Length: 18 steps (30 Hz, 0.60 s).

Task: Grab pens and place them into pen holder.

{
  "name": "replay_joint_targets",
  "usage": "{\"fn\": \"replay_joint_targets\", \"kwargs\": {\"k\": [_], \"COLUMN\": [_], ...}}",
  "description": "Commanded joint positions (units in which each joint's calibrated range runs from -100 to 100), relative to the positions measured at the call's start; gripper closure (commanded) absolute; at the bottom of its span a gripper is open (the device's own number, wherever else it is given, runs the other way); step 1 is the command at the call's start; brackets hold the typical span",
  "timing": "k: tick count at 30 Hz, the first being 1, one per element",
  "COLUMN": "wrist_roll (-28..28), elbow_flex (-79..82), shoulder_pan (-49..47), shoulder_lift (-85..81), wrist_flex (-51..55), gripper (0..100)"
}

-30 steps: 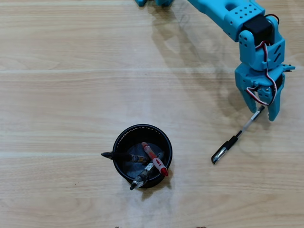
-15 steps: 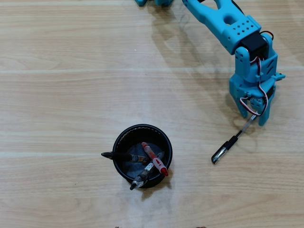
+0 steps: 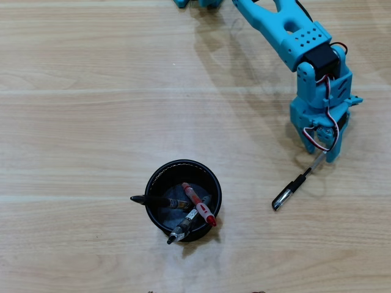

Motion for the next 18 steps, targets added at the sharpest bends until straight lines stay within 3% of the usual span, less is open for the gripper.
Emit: {"fn": "replay_joint_targets", "kwargs": {"k": [1, 18], "wrist_roll": [0.7, 0.7], "elbow_flex": [1.24, 9.21], "shoulder_pan": [0.16, -1.61], "shoulder_lift": [-0.71, -4.18], "wrist_flex": [0.76, 0.41], "gripper": [86, 95]}}
